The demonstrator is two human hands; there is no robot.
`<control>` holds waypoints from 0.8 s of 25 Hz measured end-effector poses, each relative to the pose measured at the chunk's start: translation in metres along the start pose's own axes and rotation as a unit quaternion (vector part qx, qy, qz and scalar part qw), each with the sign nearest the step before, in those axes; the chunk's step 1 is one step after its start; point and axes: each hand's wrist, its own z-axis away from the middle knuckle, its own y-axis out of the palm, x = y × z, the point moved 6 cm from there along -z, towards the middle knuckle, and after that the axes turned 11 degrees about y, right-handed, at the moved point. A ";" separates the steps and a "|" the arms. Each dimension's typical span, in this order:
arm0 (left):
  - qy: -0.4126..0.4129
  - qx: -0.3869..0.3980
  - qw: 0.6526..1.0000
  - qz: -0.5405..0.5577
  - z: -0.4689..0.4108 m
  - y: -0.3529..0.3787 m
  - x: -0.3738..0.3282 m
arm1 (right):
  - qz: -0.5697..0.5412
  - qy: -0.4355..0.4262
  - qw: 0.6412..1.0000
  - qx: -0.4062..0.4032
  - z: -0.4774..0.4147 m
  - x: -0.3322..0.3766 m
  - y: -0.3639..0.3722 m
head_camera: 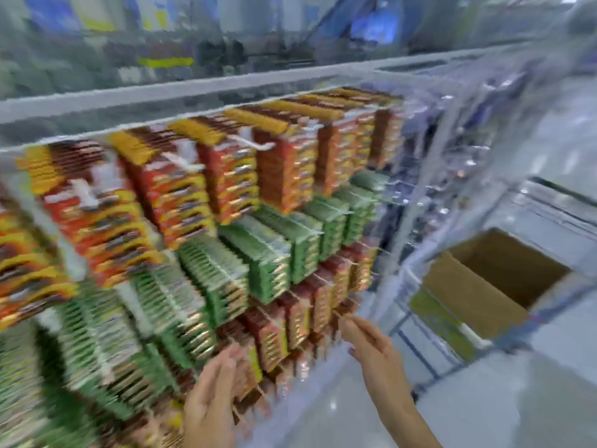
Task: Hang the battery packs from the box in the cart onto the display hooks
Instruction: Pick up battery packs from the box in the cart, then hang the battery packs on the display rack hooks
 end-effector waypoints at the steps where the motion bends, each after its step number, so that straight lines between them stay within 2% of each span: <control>1: -0.016 0.026 1.000 -0.002 0.001 0.027 0.016 | -0.009 0.000 1.000 -0.029 -0.006 -0.005 -0.031; 5: -0.050 0.137 0.989 -0.027 0.020 0.149 0.067 | -0.061 0.005 0.988 -0.141 -0.024 -0.019 -0.161; 10: -0.071 0.198 0.976 -0.054 0.043 0.279 0.111 | -0.117 0.033 0.962 -0.246 -0.042 -0.039 -0.299; 15: -0.131 0.248 0.957 -0.077 0.069 0.381 0.145 | -0.171 0.073 0.934 -0.304 -0.052 -0.060 -0.389; 20: -0.176 0.276 0.941 -0.083 0.070 0.455 0.177 | -0.208 0.106 0.913 -0.334 -0.081 -0.065 -0.440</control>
